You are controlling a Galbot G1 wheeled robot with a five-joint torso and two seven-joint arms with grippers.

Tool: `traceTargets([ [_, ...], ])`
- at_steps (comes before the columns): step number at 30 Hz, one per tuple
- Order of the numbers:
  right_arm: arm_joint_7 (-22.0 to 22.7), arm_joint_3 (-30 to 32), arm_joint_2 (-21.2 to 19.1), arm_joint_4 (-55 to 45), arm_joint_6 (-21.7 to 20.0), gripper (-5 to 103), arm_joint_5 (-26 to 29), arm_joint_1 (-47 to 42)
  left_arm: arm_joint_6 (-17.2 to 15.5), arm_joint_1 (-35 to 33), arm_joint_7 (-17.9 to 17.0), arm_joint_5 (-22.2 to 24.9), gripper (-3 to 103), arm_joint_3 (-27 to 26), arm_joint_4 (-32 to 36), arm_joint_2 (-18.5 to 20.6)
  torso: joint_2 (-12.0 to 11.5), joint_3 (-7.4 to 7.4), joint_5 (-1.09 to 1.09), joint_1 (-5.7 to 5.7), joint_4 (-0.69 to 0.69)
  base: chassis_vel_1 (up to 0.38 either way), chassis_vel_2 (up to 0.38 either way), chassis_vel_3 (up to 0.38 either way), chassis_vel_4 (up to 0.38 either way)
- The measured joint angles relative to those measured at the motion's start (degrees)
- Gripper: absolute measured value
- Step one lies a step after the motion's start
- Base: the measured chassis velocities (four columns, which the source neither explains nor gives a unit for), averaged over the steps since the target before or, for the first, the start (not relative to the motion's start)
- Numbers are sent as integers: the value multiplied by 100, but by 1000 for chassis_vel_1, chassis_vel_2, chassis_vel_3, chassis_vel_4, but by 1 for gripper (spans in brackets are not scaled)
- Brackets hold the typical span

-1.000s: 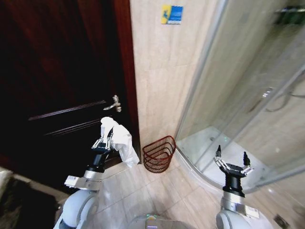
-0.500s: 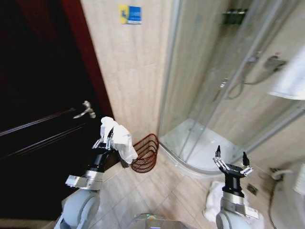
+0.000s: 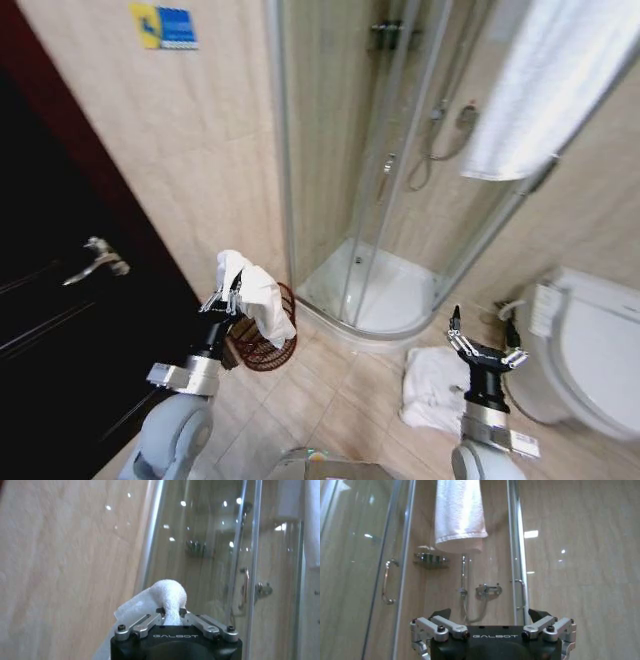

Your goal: Discard the used towel into the hamper.

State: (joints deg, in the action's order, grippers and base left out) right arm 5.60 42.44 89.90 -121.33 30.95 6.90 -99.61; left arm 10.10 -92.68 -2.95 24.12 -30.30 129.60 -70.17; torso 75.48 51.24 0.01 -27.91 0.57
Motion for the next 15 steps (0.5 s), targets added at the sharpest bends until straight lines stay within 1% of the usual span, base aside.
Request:
traceTargets([
  [3, -16, 7, 20, 55, 50, 100, -4, -36, 0, 307, 0, -31, 8, 205, -471, 96, 0, 0, -1, 0, 3, -8, -21, -1, -3],
  [6, -17, 30, 23, 83, 70, 100, 6, -50, 0, 466, -1, -27, 8, 273, -662, 145, 0, 0, -1, 0, 3, 0, 0, 0, 0],
  [9, -20, 100, 29, 165, 117, 100, 56, -84, -2, 918, -69, 127, 8, 407, -1120, 296, 0, 0, -1, 0, 1, 0, 0, 0, 0],
  [11, -22, 106, 29, 173, 120, 100, 60, -86, -4, 965, -81, 147, 8, 412, -1164, 314, 0, 0, -1, 0, 1, 0, 0, 0, 0],
  [14, -35, 148, 38, 231, 131, 100, 83, -73, 2, 1341, -87, 331, 8, 474, -1569, 523, 0, 0, -1, 0, 1, 0, 0, 0, 0],
  [15, -35, 148, 38, 231, 131, 100, 83, -73, 2, 1341, -87, 331, 8, 474, -1569, 523, 0, 0, -1, 0, 1, 0, 0, 0, 0],
])
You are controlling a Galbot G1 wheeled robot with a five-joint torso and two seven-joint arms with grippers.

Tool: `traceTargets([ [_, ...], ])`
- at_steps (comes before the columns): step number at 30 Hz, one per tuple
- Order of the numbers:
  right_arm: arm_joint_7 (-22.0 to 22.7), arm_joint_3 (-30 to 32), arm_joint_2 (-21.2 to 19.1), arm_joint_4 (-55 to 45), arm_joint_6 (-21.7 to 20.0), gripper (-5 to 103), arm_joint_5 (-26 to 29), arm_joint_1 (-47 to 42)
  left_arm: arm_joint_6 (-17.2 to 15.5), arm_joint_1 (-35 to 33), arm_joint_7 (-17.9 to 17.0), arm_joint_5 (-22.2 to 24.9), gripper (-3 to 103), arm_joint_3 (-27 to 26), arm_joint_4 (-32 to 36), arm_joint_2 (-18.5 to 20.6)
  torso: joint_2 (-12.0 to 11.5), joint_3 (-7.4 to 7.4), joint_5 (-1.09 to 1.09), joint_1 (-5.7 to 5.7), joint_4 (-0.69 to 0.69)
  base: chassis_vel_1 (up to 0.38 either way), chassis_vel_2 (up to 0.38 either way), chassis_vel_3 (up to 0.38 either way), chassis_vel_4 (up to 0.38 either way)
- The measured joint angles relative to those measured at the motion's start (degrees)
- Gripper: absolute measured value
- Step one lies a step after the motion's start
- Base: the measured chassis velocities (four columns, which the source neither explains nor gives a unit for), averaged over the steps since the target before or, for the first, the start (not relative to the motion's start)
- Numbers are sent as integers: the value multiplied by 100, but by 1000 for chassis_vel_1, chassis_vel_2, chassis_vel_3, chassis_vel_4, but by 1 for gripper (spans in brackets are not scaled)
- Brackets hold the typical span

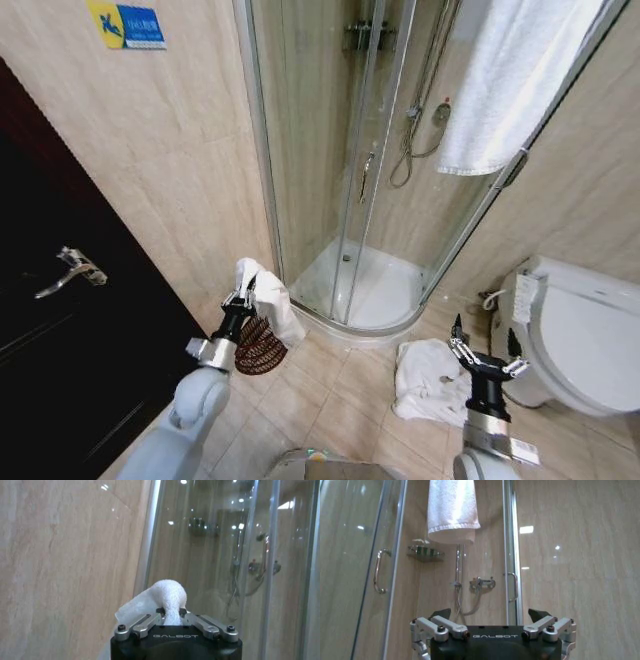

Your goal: Discard the used towel into the hamper.

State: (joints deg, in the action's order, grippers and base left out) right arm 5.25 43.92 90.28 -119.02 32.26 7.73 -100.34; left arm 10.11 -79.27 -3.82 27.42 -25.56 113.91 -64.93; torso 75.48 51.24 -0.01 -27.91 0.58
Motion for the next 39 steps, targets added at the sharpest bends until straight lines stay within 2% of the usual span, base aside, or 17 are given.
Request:
traceTargets([
  [4, -20, 2, 36, 45, 0, 100, -12, 46, 52, 361, -6, 107, 8, 26, -352, 230, 0, 0, 0, 0, 1, 0, 0, 0, 0],
  [12, -41, -9, 69, 95, -1, 100, -40, 89, 118, 995, -157, 74, 8, 96, -884, 354, 0, 0, 0, 0, 1, 0, 0, 0, 0],
  [16, -41, -4, 55, 121, -8, 100, -41, 103, 181, 1226, -185, -22, 8, 154, -1178, 389, 0, 0, 0, 0, 0, 0, 0, 0, 0],
  [21, -49, 5, 45, 176, -10, 100, -36, 131, 361, 1331, -140, -374, 8, 256, -1642, 385, 0, 0, 2, 0, 1, 0, 0, 0, 0],
  [24, -102, 22, 42, 226, 32, 100, 0, 102, 628, 1407, -35, -661, 8, 423, -2286, 305, -1, 0, 0, 0, 1, 0, 0, 0, 0],
  [26, -105, 32, 42, 231, 41, 100, 10, 94, 668, 1426, -18, -700, 8, 459, -2383, 286, 0, 0, 1, 0, 2, 0, 0, 0, 0],
  [28, -134, 96, 43, 274, 82, 100, 54, 68, 812, 1575, 11, -826, 8, 645, -2814, 203, 0, 0, 1, 0, 1, 0, 0, 0, 0],
  [32, -175, 146, 38, 308, 130, 100, 97, 29, 898, 1760, 5, -836, 8, 852, -3217, 166, 0, 0, 0, 0, 1, 0, 0, 0, 0],
  [35, -209, 218, 39, 336, 198, 100, 175, -51, 1030, 2236, 21, -947, 8, 1352, -4065, 94, 0, 0, 3, 0, 1, 0, 0, 0, 0],
  [36, -209, 218, 39, 336, 198, 100, 175, -51, 1030, 2236, 21, -947, 8, 1352, -4065, 94, 0, 0, 3, 0, 1, 0, 0, 0, 0],
  [39, -222, 268, 66, 374, 272, 100, 201, -104, 1175, 2579, 20, -1148, 8, 1608, -4783, -116, 0, 0, 0, 0, 0, 0, 0, 0, 0],
])
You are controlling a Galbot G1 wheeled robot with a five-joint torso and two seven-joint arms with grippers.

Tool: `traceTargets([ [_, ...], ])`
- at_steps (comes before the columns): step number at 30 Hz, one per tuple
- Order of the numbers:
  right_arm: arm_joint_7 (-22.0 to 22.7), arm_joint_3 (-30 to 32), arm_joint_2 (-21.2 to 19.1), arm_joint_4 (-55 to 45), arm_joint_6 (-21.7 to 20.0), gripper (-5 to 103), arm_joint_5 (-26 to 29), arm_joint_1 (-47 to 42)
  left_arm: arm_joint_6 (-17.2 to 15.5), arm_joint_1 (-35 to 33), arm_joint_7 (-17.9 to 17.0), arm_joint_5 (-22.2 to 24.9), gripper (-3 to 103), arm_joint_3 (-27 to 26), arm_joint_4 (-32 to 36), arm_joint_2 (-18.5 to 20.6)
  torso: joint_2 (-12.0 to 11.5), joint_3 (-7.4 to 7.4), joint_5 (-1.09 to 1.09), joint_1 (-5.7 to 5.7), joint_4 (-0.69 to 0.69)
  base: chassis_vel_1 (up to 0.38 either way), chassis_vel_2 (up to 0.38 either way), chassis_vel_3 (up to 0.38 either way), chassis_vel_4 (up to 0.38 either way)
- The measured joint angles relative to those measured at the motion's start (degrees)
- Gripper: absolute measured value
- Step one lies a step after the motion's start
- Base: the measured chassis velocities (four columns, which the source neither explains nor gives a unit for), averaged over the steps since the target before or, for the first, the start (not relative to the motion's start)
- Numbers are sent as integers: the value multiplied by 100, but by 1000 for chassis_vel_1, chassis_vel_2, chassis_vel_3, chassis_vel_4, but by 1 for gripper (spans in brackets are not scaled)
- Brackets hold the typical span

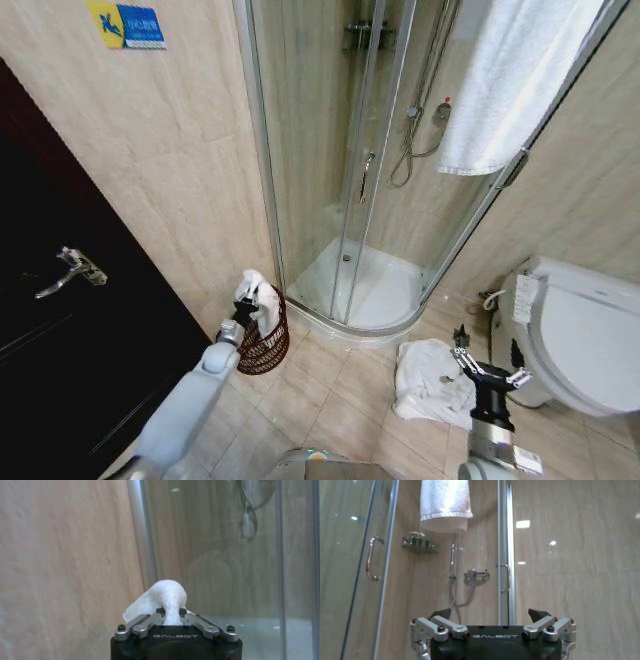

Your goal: Discard the used towel into the hamper.

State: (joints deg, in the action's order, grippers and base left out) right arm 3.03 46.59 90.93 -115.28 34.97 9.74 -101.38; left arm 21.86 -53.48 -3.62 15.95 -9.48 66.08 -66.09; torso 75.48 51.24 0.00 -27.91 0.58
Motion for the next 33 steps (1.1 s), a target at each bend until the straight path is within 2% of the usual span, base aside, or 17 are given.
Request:
traceTargets([
  [1, 0, 0, 0, 0, 0, 100, 0, 0, 0, 0, 0, 0, 8, 0, 0, 0, 0, 0, 0, 0, 0, 0, 0, 0, 0],
  [2, -5, 37, 18, 19, 37, 100, 35, -42, 141, 174, -1, -188, 8, 75, -436, -142, 0, 0, 2, 0, 0, 0, 0, 0, 0],
  [4, -8, 55, 27, 26, 54, 100, 52, -66, 191, 238, 1, -254, 8, 104, -618, -194, 0, 0, 1, 0, 0, 0, 0, 0, 0],
  [7, -15, 135, 41, 62, 145, 100, 91, -152, 411, 626, 17, -437, 8, 167, -1616, -501, 0, 0, 0, 0, 0, 0, 0, 0, 0],
  [8, -15, 135, 41, 62, 145, 100, 91, -152, 411, 626, 17, -437, 8, 167, -1616, -501, 0, 0, 0, 0, 0, 0, 0, 0, 0],
  [10, -14, 154, 30, 112, 200, 100, 99, -191, 588, 884, 32, -644, 8, 36, -2183, -687, 0, 0, 1, 0, 0, 0, 0, 0, 0],
  [11, -14, 154, 30, 112, 200, 100, 99, -191, 588, 884, 32, -644, 8, 36, -2183, -687, 0, 0, 1, 0, 0, 0, 0, 0, 0],
  [14, -11, 166, 21, 163, 251, 100, 147, -231, 795, 1235, 66, -1050, 8, -236, -2955, -914, 0, 0, 1, 0, 0, 0, 0, 0, 0],
  [18, -10, 165, 13, 181, 270, 100, 169, -258, 828, 1494, 137, -1271, 8, -464, -3477, -1050, 0, 0, 1, 0, 0, 0, 0, 0, 0],
  [21, -10, 162, 13, 182, 284, 100, 183, -289, 512, 1638, 166, -1160, 8, -469, -3723, -1108, 0, 0, 0, 0, 1, 0, 0, 0, 0],
  [30, -10, 192, 6, 174, 291, 100, 215, -311, 101, 1804, 153, -1215, 8, -515, -4007, -1105, 0, 0, 1, 0, 0, 0, 0, 0, 0],
  [33, -26, 194, 20, 164, 289, 100, 238, -306, -240, 1818, 150, -1188, 8, -426, -4125, -1077, 0, 0, 0, 1, 1, 0, 0, 0, 0],
])
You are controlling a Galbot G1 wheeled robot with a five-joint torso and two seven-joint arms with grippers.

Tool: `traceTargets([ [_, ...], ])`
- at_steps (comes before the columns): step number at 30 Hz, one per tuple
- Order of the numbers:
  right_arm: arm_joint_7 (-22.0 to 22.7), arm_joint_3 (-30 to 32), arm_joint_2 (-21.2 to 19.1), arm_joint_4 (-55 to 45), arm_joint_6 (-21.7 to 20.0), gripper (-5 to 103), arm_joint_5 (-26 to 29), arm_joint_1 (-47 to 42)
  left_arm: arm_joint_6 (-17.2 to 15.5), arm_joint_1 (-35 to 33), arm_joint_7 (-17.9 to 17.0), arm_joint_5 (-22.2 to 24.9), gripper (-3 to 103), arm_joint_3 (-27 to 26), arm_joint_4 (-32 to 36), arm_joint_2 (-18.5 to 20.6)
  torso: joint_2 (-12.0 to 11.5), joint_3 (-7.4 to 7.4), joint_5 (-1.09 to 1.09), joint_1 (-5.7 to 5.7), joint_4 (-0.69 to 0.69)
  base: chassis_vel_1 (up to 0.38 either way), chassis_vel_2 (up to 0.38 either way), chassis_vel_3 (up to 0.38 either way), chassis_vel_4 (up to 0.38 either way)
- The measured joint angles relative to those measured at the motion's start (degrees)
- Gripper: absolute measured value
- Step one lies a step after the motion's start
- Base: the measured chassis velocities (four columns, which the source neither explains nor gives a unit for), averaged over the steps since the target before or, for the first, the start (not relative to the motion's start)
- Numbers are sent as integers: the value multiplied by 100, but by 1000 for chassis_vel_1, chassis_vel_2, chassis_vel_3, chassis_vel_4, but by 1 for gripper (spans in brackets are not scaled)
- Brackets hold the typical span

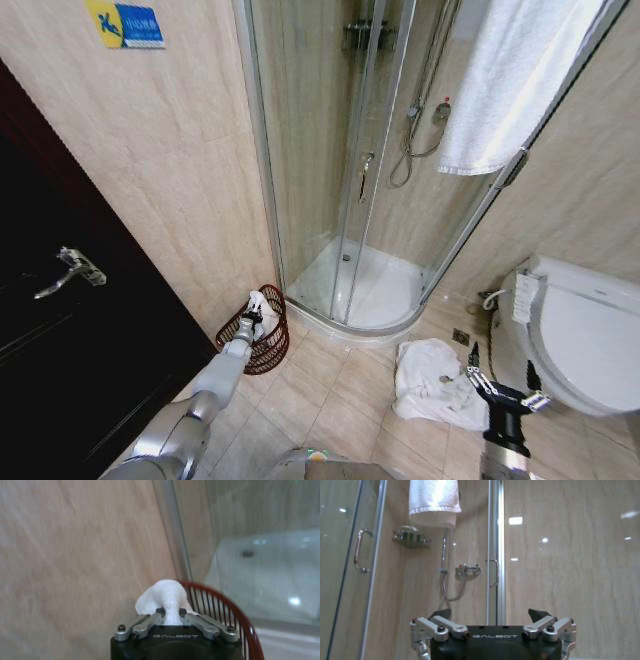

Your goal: Discard the used towel into the hamper.

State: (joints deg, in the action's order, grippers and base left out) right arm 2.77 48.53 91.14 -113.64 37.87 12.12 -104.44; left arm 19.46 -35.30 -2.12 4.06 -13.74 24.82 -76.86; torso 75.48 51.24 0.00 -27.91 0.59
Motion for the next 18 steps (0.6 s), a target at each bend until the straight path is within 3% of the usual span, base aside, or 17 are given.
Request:
traceTargets([
  [7, -13, 56, 36, -12, -2, 100, 45, -47, -567, 145, 55, 97, 8, -103, -468, -173, 0, 0, 0, 0, 0, 0, 0, 0, 0],
  [18, -22, 31, 77, -29, -8, 100, 23, -50, -710, 151, 246, 7, 8, -333, -720, -464, 0, 0, 1, 0, 0, 0, 0, 0, 0],
])
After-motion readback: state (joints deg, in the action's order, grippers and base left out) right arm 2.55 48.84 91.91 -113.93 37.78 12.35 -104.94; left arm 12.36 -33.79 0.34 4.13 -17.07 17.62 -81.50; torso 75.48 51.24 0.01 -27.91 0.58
